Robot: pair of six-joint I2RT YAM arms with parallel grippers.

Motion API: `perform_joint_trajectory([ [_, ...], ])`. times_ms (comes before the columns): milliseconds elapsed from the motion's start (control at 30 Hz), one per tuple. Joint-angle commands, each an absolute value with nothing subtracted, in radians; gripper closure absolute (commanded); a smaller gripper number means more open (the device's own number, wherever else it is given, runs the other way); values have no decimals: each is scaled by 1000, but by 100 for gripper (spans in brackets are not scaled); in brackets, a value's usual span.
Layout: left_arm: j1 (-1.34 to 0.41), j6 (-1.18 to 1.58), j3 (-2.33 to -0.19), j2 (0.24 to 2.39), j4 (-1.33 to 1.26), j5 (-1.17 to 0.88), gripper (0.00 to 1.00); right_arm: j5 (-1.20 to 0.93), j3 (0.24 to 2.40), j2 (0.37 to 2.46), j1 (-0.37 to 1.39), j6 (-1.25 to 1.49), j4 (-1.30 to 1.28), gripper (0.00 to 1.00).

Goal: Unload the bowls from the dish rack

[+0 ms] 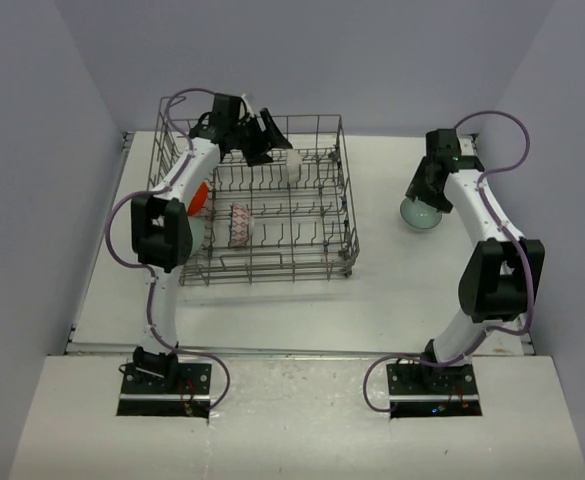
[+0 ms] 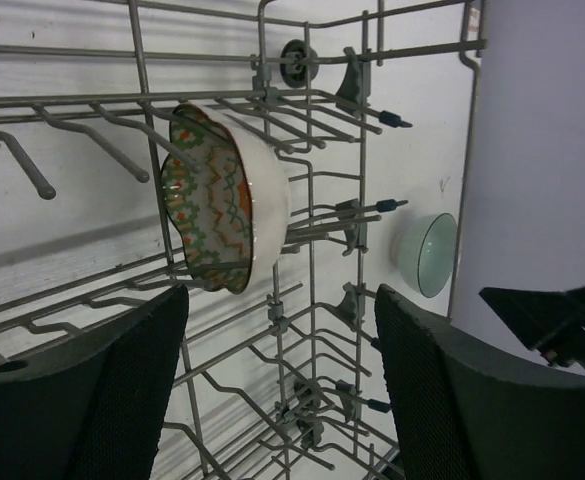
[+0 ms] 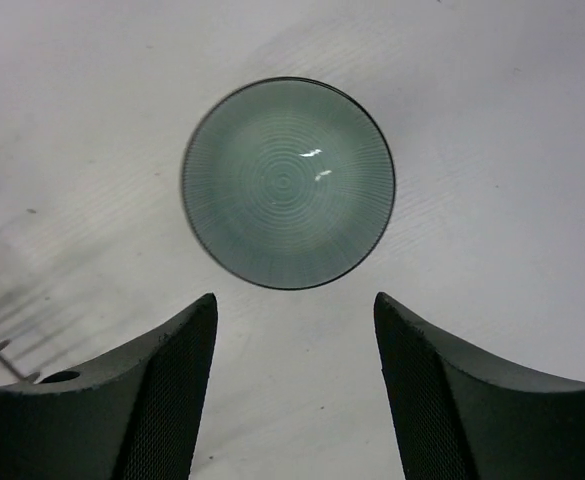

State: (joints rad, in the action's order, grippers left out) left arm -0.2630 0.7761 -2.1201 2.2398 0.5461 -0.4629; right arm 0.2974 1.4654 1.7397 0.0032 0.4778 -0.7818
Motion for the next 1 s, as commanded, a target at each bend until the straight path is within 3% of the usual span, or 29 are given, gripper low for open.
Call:
perform_joint_trajectory([
  [0,-264,785,-2174,2273,491,-534,25,273,1543,1657,58,472,-801,35],
  [233,-265,767,-2207,2338,462,-518,27,216,1582,1579,103,462,-824,36],
  [600,-267,775,-2209,2375,344,-561,27,207,1430,1467,112,433,-790,36],
  [967,-285,772,-2198,2405,339,-574,36,209,1379,1425,112,437,-785,37],
])
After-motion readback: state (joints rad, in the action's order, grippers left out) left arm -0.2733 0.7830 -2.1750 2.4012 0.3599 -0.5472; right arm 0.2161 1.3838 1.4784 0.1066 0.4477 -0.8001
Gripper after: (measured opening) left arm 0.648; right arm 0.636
